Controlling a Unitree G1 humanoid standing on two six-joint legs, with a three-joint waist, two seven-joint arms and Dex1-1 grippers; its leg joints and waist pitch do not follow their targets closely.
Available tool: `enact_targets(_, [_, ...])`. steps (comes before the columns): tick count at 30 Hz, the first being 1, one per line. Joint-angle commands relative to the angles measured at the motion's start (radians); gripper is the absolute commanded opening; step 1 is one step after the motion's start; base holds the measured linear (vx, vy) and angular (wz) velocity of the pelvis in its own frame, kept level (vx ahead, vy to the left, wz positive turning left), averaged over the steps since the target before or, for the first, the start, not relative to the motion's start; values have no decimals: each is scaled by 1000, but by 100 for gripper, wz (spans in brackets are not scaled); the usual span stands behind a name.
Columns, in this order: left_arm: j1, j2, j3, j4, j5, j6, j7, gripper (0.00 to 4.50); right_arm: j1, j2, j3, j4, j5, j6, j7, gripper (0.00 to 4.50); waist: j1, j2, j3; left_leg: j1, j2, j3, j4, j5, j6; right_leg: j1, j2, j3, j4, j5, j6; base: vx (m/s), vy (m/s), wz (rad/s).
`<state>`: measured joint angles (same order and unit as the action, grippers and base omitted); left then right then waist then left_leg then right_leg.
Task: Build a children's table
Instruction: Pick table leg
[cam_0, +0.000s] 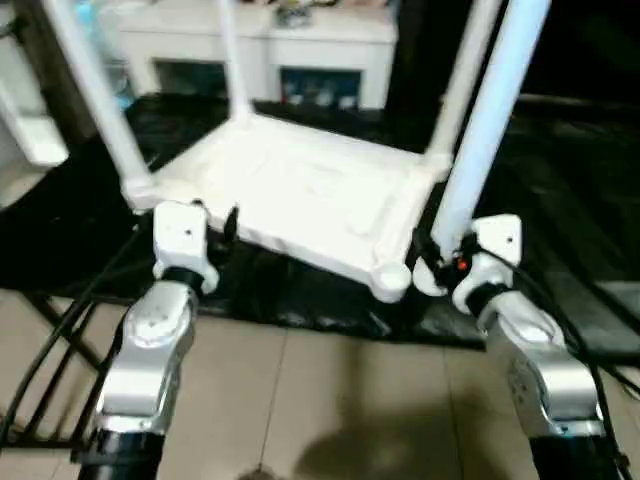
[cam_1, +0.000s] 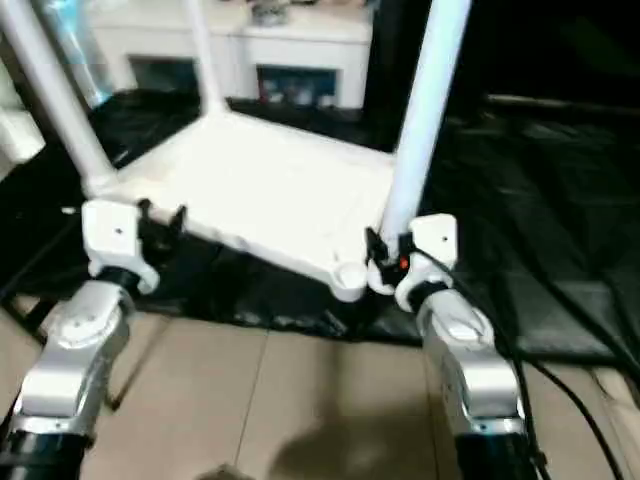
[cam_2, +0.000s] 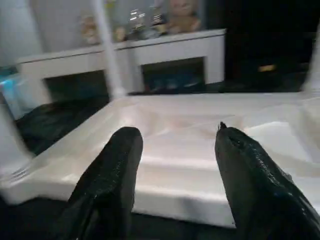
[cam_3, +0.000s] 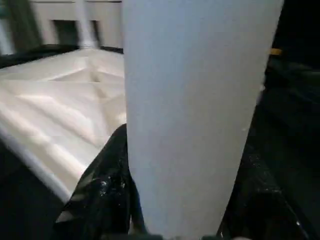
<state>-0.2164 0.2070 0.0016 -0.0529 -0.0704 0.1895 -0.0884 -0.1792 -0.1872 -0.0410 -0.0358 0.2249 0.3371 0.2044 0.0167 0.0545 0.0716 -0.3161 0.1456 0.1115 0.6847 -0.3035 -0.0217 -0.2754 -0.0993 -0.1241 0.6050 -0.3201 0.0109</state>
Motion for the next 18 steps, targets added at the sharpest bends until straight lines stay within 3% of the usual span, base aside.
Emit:
enact_targets(1, [-3,4,10,4,-4,9,-13,266,-10,4,-2,-23,3,-8,0,188,-36,44,-78,154,151,-100,-189,-479,-65,-82,20,40,28,-181,-142,11,72,-3])
enact_targets(2, [-4,2,12,5,-5,11,-15,266,-11,3,-5,-24,-2,-10,-3,188,-60,32,-67,136,167,-97,-216,-471,-130,-107,21,37,84,9,-64,69,86,-49])
enact_targets(3, [-5,1,13,6,-5,14,-16,266,-11,1,-6,-24,-5,-11,-4,188,-49,42,-59,124,160,-85,-224,-452,-150,-112,19,29,99,35,-42,69,86,-49])
enact_targets(4, [-5,1,14,5,-2,16,-17,266,-12,-1,-6,-24,-3,-12,-3,188,-47,17,-64,146,164,-50,-229,-437,-137,-136,10,21,91,100,-43,89,62,-59])
enact_targets(5, [-5,0,14,5,-2,20,-21,266,-12,-4,-6,-24,-3,-17,-2,188,-38,8,-56,112,139,-91,-238,-426,-44,-117,8,25,98,112,-24,108,1,-28])
enact_targets(6, [-3,-1,14,3,-1,21,-22,266,-11,-6,-7,-24,-3,-20,-2,188,-56,-3,-68,135,100,-62,-221,-388,60,-122,-16,42,35,156,-39,108,1,-28])
enact_targets(7, [1,-2,12,-2,-1,22,-22,266,-10,-7,-7,-26,1,-17,4,188,-42,-41,-78,90,21,5,-185,-381,101,-50,-47,93,-38,123,-74,151,-51,-2])
enact_targets(8, [3,-2,10,-4,-3,23,-22,266,-9,-6,-9,-28,2,-16,7,188,-5,-70,-87,-17,-64,32,-18,-234,144,78,-160,228,-120,-157,-196,138,-43,9])
enact_targets(9, [5,-2,8,-6,-3,23,-21,266,-8,-5,-11,-30,1,-14,10,188,11,-81,-87,-47,-41,6,21,-135,143,90,-191,249,-138,-263,-257,138,-43,9])
enact_targets(10, [6,-2,8,-7,-4,23,-21,266,-8,-5,-11,-31,-1,-16,11,188,15,-79,-92,-106,-33,-15,64,-3,114,110,-168,237,-120,-241,-311,138,-23,7])
enact_targets(11, [7,-3,8,-8,-5,24,-22,266,-9,-6,-10,-31,-3,-18,13,188,21,-70,-84,-130,-26,-22,59,73,96,101,-137,214,-111,-119,-362,166,-18,1])
enact_targets(12, [8,-5,8,-9,-5,25,-22,266,-11,-8,-10,-30,-4,-19,15,188,22,-60,-86,-136,-20,-23,48,121,91,98,-124,190,-110,-83,-382,166,-18,1])
enact_targets(13, [10,-6,7,-10,-4,25,-22,266,-12,-8,-9,-30,-4,-18,16,188,29,-41,-81,-133,-11,-15,-17,226,104,79,-66,130,-114,-95,-360,161,-4,1])
enact_targets(14, [11,-9,7,-11,-3,25,-24,266,-12,-10,-8,-29,-5,-19,17,188,27,12,-80,-83,22,-10,-113,260,118,53,-11,65,-111,-167,-269,175,56,2])
enact_targets(15, [12,-10,7,-11,-2,25,-25,266,-13,-11,-8,-29,-5,-19,18,188,19,49,-92,-14,57,-51,-148,175,136,13,47,39,-61,-142,-182,175,56,2])
enact_targets(16, [12,-12,7,-11,-3,26,-26,266,-13,-12,-7,-29,-4,-20,20,188,-42,51,-94,60,147,-154,-177,-36,254,-82,67,35,90,-144,-96,182,74,-8])
enact_targets(17, [14,-15,5,-13,-2,28,-27,266,-16,-18,-4,-30,-7,-20,24,188,-25,38,-101,87,176,-166,-159,-83,346,-124,37,64,125,-103,-38,178,29,-2])
enact_targets(18, [14,-17,4,-14,-2,30,-29,266,-17,-21,-4,-30,-8,-20,26,188,-28,33,-103,89,174,-162,-153,-51,380,-142,29,68,138,-68,-5,178,29,-2])
